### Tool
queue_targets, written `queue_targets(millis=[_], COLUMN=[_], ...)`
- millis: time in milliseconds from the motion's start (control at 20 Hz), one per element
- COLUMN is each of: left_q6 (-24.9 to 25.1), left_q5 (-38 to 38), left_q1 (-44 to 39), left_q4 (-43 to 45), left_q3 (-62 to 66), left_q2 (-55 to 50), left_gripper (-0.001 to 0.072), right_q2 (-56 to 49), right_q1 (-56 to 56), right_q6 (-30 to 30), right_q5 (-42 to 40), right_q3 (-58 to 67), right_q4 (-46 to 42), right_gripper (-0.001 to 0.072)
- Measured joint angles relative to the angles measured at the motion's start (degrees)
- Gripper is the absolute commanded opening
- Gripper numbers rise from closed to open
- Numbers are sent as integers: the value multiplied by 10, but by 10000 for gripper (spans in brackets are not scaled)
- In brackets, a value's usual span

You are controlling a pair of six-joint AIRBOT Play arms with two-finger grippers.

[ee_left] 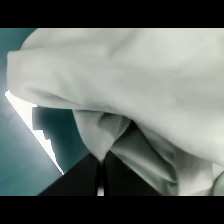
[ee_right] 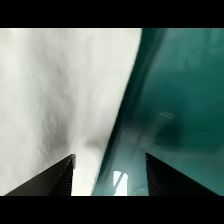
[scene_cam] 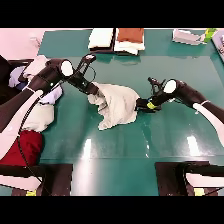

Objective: Fold the shirts.

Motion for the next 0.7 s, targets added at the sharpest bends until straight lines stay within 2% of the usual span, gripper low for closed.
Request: queue_targets(millis=[50,150,200,450,700], left_q6=[0,0,0,-6,-43], left_q5=[0,-1,-1,-3,17], left_q1=[0,0,0,0,0], left_q4=[1,0,1,15,94], left_q3=[0,0,0,0,1], left_q2=[0,0,0,4,62], left_gripper=[25,25,25,24,24], right_q2=[-7,-20,-25,-26,46], right_q1=[4,14,18,33,-4], right_q6=[-2,-8,-11,-24,-25], right_q5=[-8,-23,-28,-45,12], right_q3=[0,-1,-1,22,112], right_q4=[11,27,29,4,-74], right_gripper=[421,143,29,14,15])
